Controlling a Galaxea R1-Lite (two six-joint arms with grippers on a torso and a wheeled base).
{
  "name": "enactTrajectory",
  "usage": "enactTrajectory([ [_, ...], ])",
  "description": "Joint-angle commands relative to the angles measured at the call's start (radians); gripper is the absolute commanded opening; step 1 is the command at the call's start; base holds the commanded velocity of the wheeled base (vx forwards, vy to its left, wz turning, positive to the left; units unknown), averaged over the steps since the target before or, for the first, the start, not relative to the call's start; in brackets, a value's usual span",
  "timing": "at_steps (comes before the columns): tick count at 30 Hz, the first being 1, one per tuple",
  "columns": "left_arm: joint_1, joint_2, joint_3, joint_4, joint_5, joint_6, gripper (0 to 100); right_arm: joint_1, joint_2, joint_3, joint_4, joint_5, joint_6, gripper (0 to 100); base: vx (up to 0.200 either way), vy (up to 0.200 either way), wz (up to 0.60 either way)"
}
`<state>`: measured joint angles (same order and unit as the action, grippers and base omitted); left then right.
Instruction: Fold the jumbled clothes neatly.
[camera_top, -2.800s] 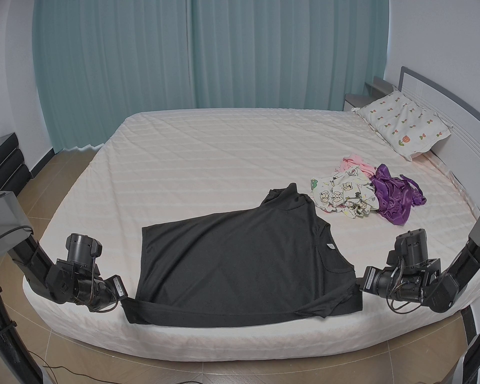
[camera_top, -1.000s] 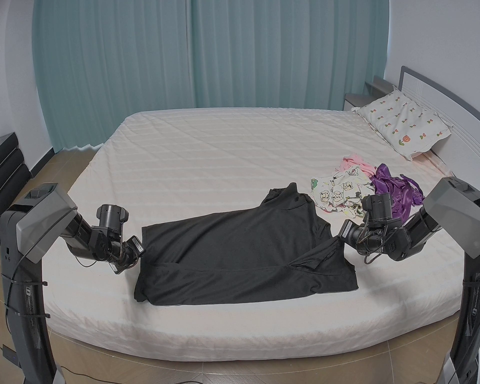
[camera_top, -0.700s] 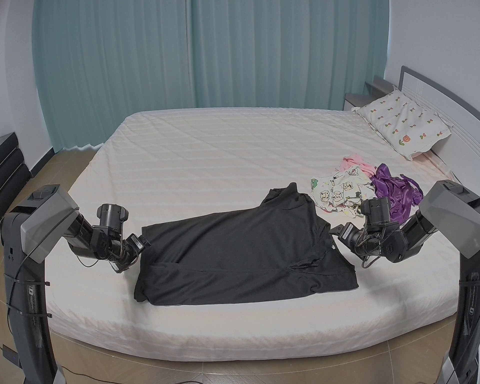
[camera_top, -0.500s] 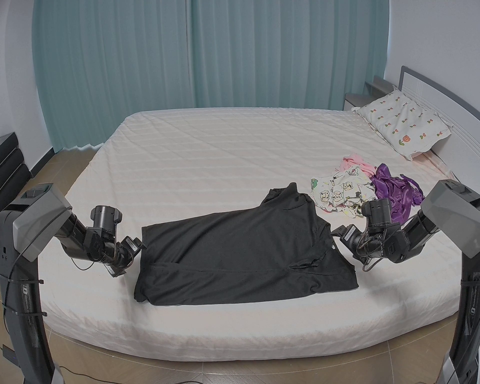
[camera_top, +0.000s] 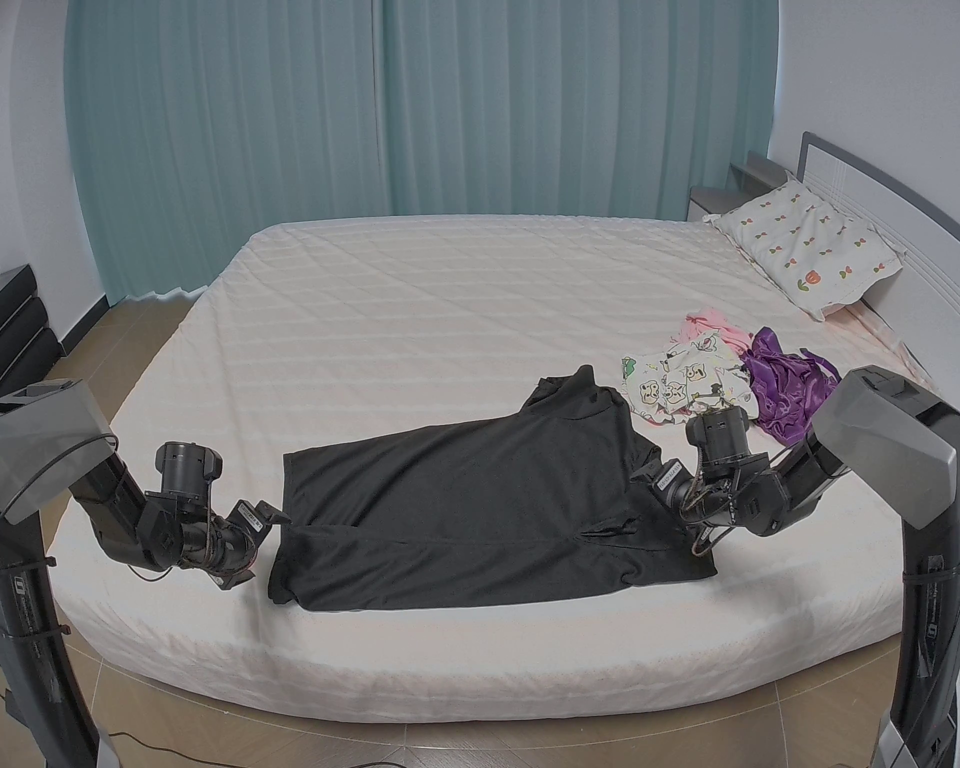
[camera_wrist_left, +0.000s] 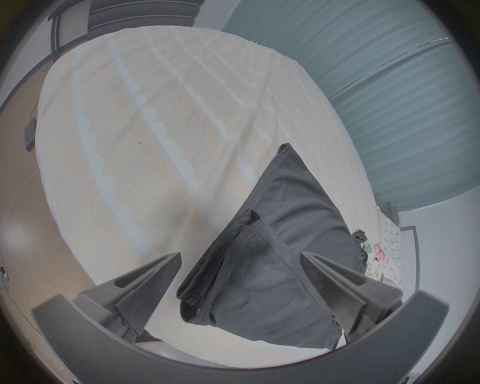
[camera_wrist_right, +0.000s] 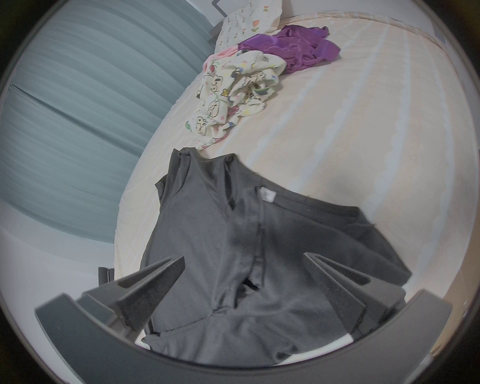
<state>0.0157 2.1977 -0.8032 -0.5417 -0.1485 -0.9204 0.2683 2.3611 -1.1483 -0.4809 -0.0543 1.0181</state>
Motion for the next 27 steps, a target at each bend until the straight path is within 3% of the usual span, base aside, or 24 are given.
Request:
enactTrajectory([
  [1, -0.002, -0.019, 0.052, -0.026, -0.003, -0.006, 100, 0.02, 0.086, -0.094, 0.005, -0.009, 0.005, 100, 0.0, 0.0, 0.0],
  [17, -0.002, -0.019, 0.052, -0.027, -0.005, -0.006, 100, 0.029, 0.214, -0.241, 0.004, -0.052, -0.001, 100, 0.0, 0.0, 0.0],
  [18, -0.002, -0.019, 0.052, -0.027, -0.005, -0.006, 100, 0.029, 0.214, -0.241, 0.004, -0.052, -0.001, 0, 0.0, 0.0, 0.0],
  [27, -0.002, -0.019, 0.053, -0.026, -0.005, -0.008, 100, 0.026, 0.176, -0.22, 0.005, -0.073, 0.002, 0, 0.0, 0.0, 0.0],
])
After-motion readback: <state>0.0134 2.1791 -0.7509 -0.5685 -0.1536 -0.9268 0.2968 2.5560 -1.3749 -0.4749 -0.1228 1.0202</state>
